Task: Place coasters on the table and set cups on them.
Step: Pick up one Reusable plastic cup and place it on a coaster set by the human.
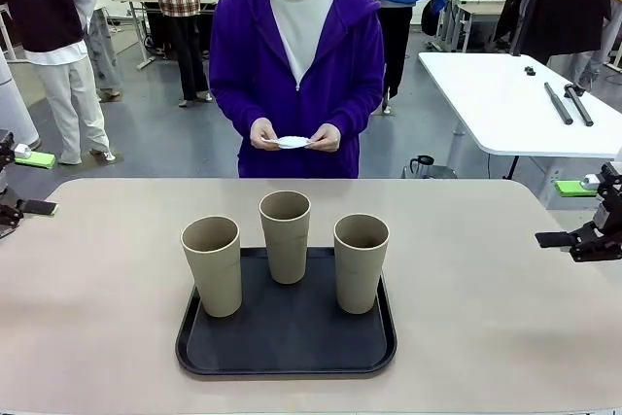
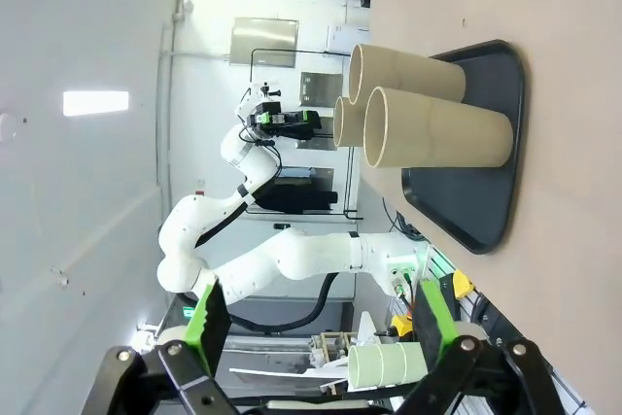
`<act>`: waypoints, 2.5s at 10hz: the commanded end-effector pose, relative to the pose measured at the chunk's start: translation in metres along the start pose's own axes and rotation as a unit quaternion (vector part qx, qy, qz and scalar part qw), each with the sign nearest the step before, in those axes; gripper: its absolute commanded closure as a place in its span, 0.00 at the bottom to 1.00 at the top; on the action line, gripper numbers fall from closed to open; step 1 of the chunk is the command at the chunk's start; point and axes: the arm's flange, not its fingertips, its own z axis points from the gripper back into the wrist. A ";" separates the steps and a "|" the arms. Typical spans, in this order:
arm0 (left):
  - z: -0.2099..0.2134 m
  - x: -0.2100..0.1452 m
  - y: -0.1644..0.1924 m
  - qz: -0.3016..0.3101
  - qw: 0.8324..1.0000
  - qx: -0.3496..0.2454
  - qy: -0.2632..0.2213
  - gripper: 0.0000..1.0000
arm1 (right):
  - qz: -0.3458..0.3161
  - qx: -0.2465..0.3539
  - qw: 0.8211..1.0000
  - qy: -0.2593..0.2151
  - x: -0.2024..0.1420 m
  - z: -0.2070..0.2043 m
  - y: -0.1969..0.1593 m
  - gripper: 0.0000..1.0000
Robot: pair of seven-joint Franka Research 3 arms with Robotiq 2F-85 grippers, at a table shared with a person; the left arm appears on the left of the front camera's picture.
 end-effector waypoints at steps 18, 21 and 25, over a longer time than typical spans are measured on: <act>0.000 0.000 0.000 0.000 1.000 0.000 0.000 0.00 | 0.000 0.000 1.000 0.000 0.000 0.000 0.000 0.00; 0.000 0.000 0.000 0.000 1.000 0.000 0.000 0.00 | 0.000 0.000 1.000 0.000 0.000 0.000 0.000 0.00; 0.000 0.000 0.000 0.000 1.000 0.000 0.000 0.00 | 0.000 0.000 1.000 0.000 0.000 0.000 0.000 0.00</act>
